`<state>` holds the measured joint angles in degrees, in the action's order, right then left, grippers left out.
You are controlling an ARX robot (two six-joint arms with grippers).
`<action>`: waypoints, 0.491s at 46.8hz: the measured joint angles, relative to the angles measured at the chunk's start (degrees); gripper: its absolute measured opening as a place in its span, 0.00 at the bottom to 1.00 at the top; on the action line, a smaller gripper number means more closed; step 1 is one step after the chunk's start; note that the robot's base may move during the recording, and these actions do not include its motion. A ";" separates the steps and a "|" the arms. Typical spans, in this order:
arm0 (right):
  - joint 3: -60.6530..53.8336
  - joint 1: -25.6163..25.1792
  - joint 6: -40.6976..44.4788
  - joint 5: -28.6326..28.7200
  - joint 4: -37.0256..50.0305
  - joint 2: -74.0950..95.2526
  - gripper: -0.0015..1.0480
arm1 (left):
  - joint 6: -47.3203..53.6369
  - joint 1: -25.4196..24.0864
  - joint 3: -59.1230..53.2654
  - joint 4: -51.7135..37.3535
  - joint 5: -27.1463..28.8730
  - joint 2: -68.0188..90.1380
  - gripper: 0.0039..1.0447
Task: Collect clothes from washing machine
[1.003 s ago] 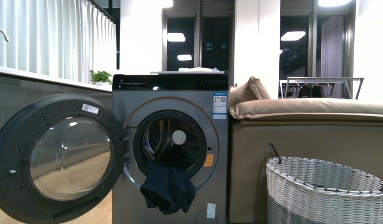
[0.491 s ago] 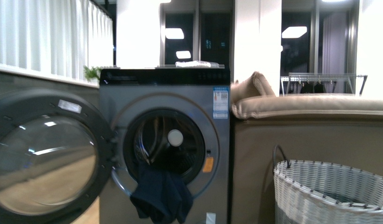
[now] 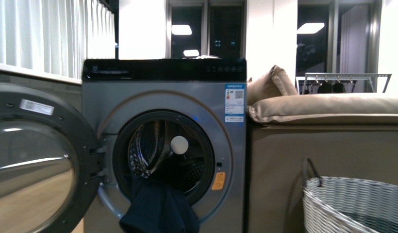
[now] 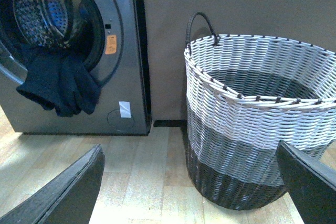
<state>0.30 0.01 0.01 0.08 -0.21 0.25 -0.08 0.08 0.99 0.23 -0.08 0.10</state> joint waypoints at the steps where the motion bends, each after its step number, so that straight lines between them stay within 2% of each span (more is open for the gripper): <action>1: 0.00 0.00 0.00 -0.15 0.00 0.00 0.93 | -0.02 0.00 0.00 0.00 0.04 -0.02 0.94; 23: 0.00 0.00 0.00 -0.11 0.00 0.00 0.93 | -0.02 0.00 0.00 0.00 0.07 -0.09 0.94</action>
<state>0.30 0.01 0.01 -0.03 -0.21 0.25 -0.10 0.08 0.99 0.23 -0.01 0.01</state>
